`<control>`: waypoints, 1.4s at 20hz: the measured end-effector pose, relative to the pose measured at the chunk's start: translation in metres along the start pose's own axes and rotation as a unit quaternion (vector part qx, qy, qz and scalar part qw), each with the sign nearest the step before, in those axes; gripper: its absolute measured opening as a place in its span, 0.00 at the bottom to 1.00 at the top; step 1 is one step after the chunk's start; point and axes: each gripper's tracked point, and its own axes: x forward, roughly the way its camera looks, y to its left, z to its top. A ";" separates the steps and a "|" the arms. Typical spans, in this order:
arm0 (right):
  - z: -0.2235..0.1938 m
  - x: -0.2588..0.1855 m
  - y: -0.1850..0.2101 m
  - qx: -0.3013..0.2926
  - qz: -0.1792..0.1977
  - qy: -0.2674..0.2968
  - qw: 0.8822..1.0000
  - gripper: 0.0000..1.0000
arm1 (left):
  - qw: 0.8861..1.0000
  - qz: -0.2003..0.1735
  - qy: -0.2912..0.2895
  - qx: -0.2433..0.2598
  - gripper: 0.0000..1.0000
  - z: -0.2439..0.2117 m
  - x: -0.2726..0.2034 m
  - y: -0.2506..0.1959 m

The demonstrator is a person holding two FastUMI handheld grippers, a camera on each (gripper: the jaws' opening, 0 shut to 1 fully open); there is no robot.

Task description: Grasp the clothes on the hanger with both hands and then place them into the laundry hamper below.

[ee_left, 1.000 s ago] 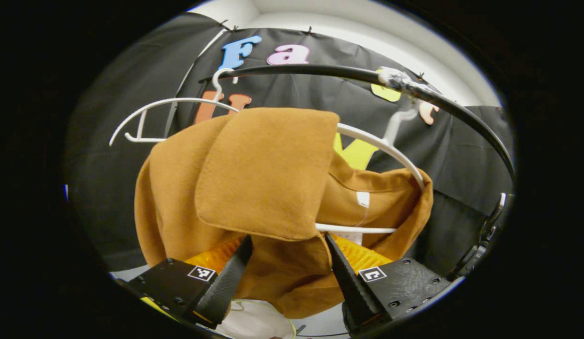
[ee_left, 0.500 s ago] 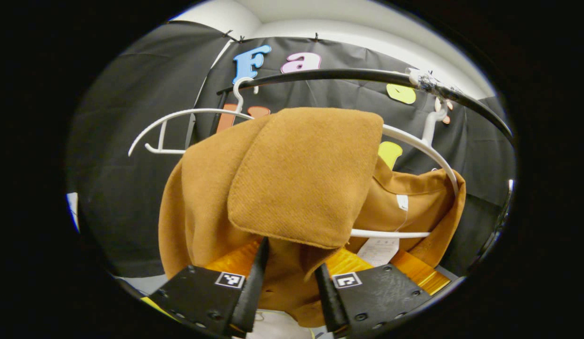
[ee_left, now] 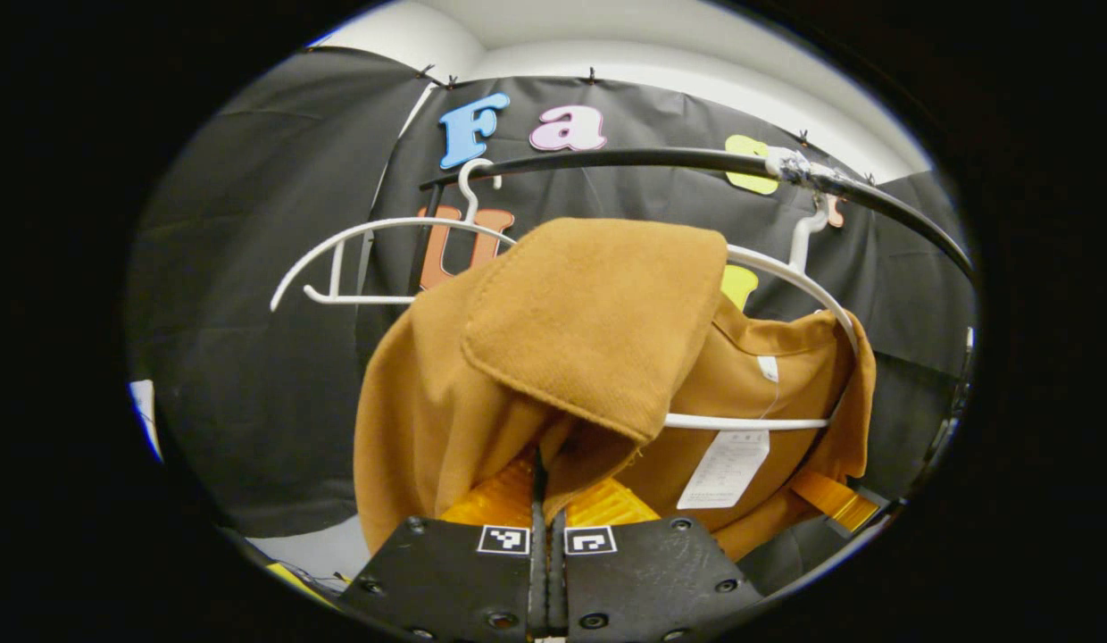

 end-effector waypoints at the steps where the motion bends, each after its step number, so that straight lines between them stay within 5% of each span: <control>1: 0.000 -0.003 -0.002 0.000 0.002 0.005 1.000 0.14 | 1.000 0.002 -0.004 0.003 0.00 0.003 -0.005 0.003; 13: 0.043 -0.021 -0.032 0.015 -0.009 -0.032 0.999 0.07 | 0.998 -0.001 -0.053 -0.039 0.06 0.070 -0.049 0.046; 14: 0.043 -0.018 -0.032 0.024 -0.007 -0.029 0.999 0.07 | 0.998 0.000 -0.056 -0.039 0.01 0.075 -0.049 0.049; 28: 0.094 0.005 -0.046 0.157 0.044 -0.059 0.985 0.07 | 0.995 -0.032 -0.049 -0.082 0.06 0.111 -0.038 0.081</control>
